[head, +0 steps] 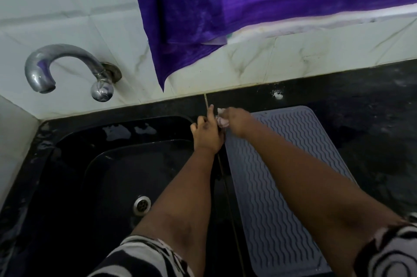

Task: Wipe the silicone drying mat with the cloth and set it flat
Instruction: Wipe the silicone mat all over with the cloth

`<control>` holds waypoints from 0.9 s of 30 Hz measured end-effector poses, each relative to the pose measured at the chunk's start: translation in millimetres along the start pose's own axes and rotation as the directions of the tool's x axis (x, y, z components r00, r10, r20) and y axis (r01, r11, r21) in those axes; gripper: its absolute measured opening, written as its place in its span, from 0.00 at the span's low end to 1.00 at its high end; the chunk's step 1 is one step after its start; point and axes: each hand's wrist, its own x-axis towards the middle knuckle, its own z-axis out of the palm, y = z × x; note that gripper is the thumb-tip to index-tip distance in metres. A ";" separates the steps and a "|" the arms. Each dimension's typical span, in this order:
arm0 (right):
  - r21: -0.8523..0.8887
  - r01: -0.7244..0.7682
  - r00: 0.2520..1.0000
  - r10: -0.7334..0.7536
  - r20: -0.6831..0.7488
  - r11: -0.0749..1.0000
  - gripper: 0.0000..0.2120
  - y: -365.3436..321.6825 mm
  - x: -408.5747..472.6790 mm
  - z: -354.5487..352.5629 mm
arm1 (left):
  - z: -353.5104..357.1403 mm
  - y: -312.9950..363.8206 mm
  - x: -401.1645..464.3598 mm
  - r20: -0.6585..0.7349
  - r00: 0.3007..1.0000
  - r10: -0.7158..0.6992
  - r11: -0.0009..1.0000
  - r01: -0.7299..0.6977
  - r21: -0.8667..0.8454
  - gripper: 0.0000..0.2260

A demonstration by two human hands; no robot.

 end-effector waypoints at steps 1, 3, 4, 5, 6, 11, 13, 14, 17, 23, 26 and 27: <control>-0.027 0.003 1.000 -0.003 -0.016 1.000 0.24 2.2 3.7 19.3 | 2.5 -1.7 -1.4 0.000 0.999 -0.033 0.999 0.033 -0.015 0.36; -0.053 0.040 0.994 -0.045 -0.095 0.998 0.26 12.3 -2.5 47.2 | 5.7 -7.3 -1.6 0.012 1.000 -0.024 0.999 0.024 0.022 0.37; -0.065 0.038 0.995 -0.044 -0.095 0.997 0.27 16.0 -9.7 53.1 | 6.0 -9.9 -1.8 0.023 1.000 -0.001 0.999 -0.001 0.052 0.36; -0.074 0.028 0.997 -0.034 -0.075 0.997 0.28 18.0 -20.8 57.0 | 5.1 -11.3 -2.4 0.042 0.999 0.018 0.997 -0.021 0.075 0.35; -0.104 0.007 0.999 -0.011 -0.037 0.995 0.29 17.8 -33.7 59.9 | 3.7 -11.6 -2.5 0.063 0.998 0.031 0.994 -0.037 0.099 0.34; -0.113 0.105 0.989 -0.091 0.120 0.988 0.29 9.9 -156.2 81.2 | -6.2 -3.6 3.7 0.103 0.992 0.075 0.957 -0.101 0.273 0.29; -0.033 0.027 0.975 -0.019 0.222 0.999 0.28 10.4 -180.9 70.9 | -12.1 -0.5 5.0 0.133 0.984 0.117 0.925 -0.157 0.347 0.25; -0.021 0.006 0.962 0.000 0.273 1.000 0.24 8.3 -185.9 57.4 | -15.9 1.3 4.5 0.148 0.978 0.145 0.911 -0.191 0.366 0.22; 0.094 0.082 0.959 -0.105 0.265 0.992 0.15 3.6 -165.3 7.4 | -27.3 10.8 8.0 0.257 0.955 0.151 0.894 -0.243 0.378 0.16; -0.106 -0.081 0.988 0.094 0.126 0.991 0.30 -11.5 -72.4 26.2 | -36.1 29.2 18.2 0.304 0.952 0.027 0.858 -0.178 0.482 0.14; -0.287 -0.049 0.988 0.089 0.128 0.957 0.33 -4.4 -91.7 70.1 | -33.5 25.2 17.1 0.310 0.950 0.037 0.867 -0.185 0.462 0.16; -0.300 -0.017 0.991 0.055 0.118 0.954 0.33 -0.2 -105.3 79.3 | -34.0 25.1 17.4 0.311 0.950 0.039 0.868 -0.186 0.460 0.18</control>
